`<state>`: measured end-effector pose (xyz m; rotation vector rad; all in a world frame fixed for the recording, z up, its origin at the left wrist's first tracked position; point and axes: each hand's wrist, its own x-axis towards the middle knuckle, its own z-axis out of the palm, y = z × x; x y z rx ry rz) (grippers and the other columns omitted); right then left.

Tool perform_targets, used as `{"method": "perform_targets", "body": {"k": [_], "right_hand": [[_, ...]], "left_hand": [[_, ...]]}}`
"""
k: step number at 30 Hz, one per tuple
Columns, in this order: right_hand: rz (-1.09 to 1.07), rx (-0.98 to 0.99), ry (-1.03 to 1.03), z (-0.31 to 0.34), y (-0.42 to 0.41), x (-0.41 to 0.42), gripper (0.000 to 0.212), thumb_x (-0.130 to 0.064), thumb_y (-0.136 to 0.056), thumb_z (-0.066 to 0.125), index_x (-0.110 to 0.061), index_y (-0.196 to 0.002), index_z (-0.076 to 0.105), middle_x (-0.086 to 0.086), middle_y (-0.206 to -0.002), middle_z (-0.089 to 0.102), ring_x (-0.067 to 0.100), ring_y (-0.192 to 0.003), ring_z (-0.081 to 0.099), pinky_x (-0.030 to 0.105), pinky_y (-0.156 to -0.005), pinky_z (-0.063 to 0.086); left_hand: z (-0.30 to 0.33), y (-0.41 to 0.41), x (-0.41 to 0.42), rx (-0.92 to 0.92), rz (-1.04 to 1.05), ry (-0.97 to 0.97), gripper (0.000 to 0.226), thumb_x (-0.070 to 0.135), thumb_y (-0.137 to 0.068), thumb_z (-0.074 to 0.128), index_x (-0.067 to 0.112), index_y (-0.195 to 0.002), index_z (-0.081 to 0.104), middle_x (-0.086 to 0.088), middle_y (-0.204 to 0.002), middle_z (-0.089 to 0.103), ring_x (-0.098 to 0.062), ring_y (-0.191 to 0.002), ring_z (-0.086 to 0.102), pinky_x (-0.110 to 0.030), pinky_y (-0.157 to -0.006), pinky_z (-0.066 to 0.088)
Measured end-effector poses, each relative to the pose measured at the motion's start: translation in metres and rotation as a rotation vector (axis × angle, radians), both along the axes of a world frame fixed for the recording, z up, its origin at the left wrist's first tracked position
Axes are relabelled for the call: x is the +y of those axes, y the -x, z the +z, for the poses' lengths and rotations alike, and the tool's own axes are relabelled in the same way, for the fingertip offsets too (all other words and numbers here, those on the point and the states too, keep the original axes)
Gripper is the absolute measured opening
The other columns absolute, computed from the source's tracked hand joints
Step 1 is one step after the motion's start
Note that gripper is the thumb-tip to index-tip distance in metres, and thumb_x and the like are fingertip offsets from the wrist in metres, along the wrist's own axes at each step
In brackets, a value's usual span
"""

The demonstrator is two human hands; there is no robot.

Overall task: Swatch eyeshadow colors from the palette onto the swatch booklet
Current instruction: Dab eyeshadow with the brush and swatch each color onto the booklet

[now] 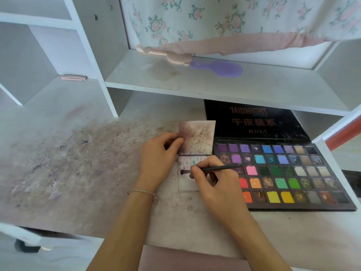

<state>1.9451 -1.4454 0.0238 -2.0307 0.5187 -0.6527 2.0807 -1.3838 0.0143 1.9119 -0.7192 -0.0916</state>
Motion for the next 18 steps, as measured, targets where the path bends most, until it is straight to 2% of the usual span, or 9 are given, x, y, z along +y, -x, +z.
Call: {"method": "perform_targets", "body": {"k": [3, 10, 18], "right_hand": [[0.012, 0.004, 0.011, 0.0012, -0.0008, 0.0012, 0.012, -0.014, -0.084, 0.060, -0.016, -0.073, 0.058, -0.003, -0.064, 0.063, 0.002, -0.060, 0.052, 0.009, -0.052, 0.035], [0.045, 0.040, 0.000, 0.0008, 0.0001, 0.0007, 0.015, -0.012, -0.085, 0.061, -0.014, -0.072, 0.056, 0.002, -0.062, 0.062, 0.012, -0.061, 0.052, 0.017, -0.052, 0.038], [0.049, 0.049, 0.003, 0.0013, -0.0009, 0.0006, 0.014, -0.012, -0.085, 0.060, -0.017, -0.073, 0.057, -0.001, -0.064, 0.063, 0.009, -0.063, 0.053, 0.011, -0.053, 0.038]], "left_hand": [[-0.0008, -0.0006, -0.0004, 0.000, 0.006, 0.003, 0.010, 0.017, -0.083, 0.063, 0.015, -0.088, 0.072, 0.025, -0.069, 0.058, 0.012, -0.067, 0.056, -0.005, -0.065, 0.042], [-0.0026, -0.0014, -0.0001, -0.008, 0.001, 0.000, 0.010, 0.018, -0.083, 0.063, 0.016, -0.088, 0.072, 0.028, -0.069, 0.057, 0.010, -0.068, 0.058, -0.007, -0.066, 0.044], [-0.0051, -0.0022, -0.0004, -0.025, 0.013, -0.007, 0.010, 0.020, -0.083, 0.064, 0.017, -0.088, 0.072, 0.028, -0.069, 0.057, 0.008, -0.069, 0.058, -0.006, -0.066, 0.044]]}}
